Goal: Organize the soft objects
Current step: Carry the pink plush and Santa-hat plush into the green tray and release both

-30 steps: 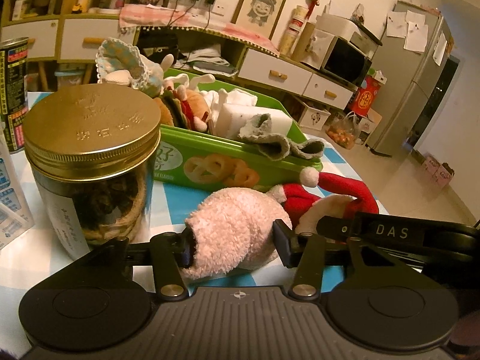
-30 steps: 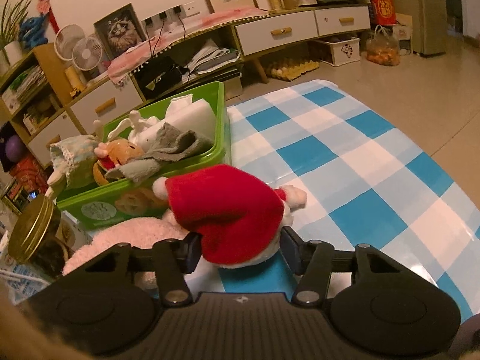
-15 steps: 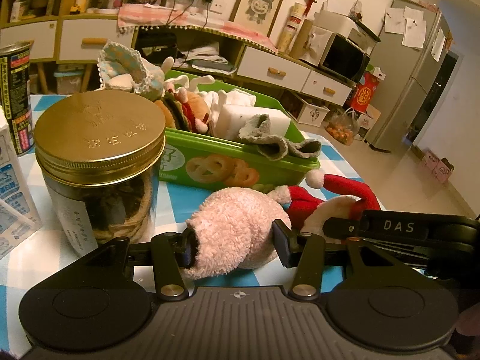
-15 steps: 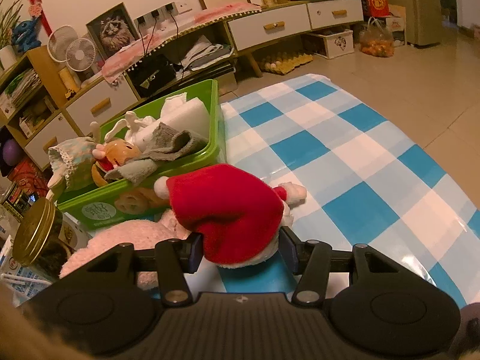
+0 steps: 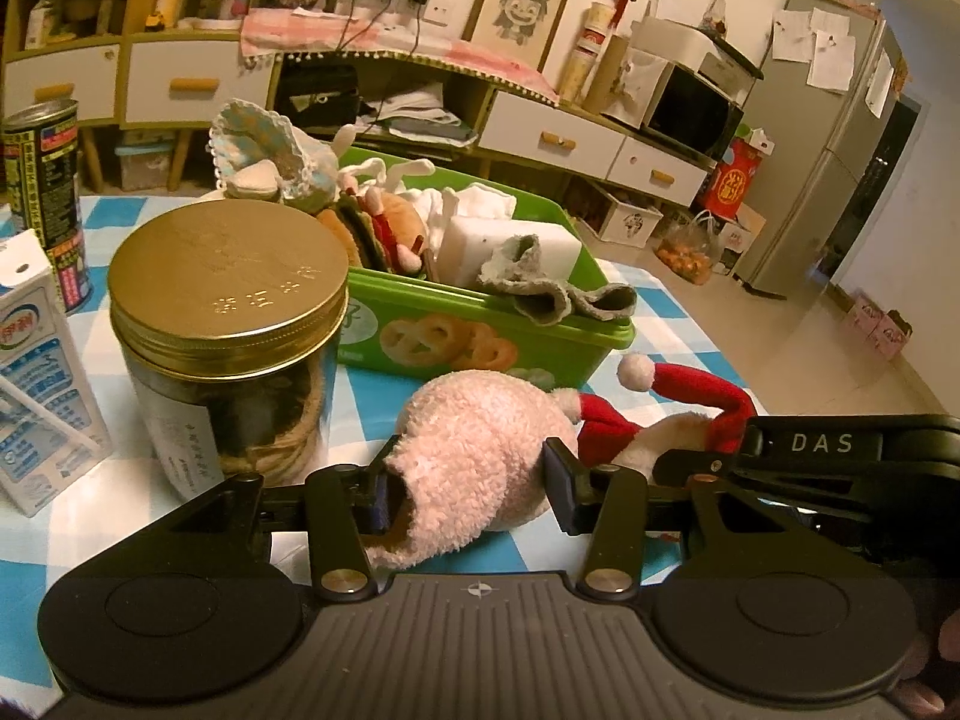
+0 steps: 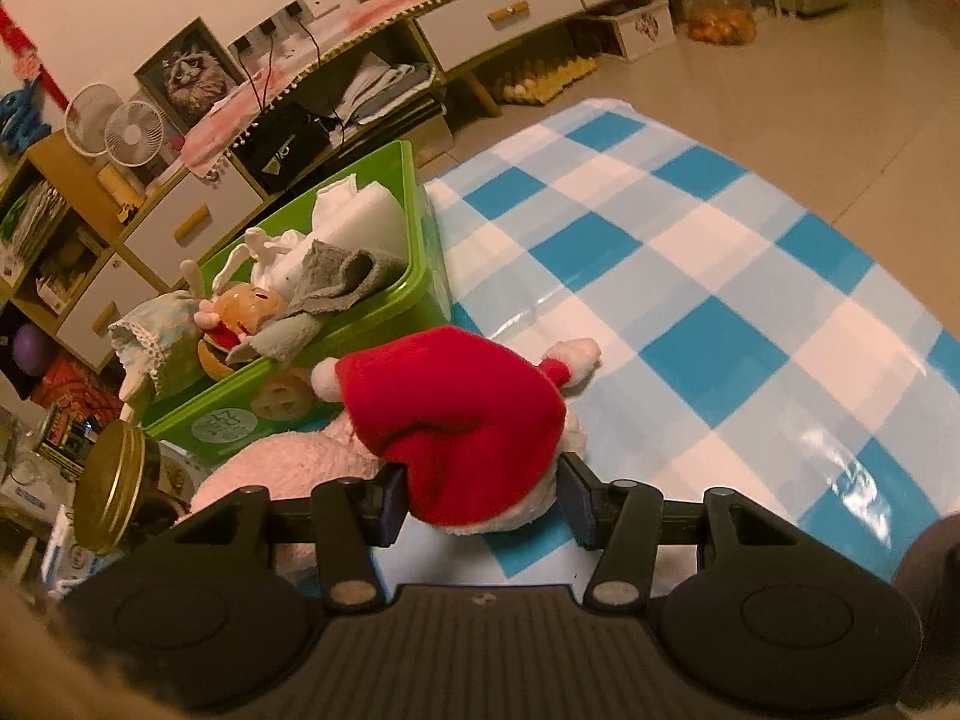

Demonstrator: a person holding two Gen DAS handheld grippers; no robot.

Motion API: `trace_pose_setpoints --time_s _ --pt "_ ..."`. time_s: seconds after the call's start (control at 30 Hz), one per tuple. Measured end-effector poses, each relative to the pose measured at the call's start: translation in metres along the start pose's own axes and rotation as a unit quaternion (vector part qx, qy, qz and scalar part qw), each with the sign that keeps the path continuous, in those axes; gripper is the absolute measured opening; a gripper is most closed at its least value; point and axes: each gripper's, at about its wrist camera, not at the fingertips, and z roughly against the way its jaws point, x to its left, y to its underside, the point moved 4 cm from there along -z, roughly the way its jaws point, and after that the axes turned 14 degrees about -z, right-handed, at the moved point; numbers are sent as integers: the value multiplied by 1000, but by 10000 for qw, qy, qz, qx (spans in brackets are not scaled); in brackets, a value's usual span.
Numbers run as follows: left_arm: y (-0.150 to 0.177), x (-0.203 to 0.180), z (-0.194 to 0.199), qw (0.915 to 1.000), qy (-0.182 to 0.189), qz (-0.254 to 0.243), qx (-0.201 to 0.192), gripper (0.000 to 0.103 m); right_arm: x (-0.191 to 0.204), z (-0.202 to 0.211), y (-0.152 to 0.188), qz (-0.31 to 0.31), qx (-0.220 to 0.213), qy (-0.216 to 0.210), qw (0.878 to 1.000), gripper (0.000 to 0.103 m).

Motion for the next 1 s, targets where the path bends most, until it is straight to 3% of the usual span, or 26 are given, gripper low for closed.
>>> trace_pose_setpoints --time_s 0.4,0.77,1.0 --pt "-4 0 17 10000 45 -54 -2 47 5 13 6 -107 172 -78 9998 3" --pt "-10 1 26 9999 109 -15 -55 46 1 25 -6 -210 -105 -130 9996 0" --pt "-21 -9 41 9988 356 -120 -329 45 4 40 -15 -346 -415 -307 9981 0"
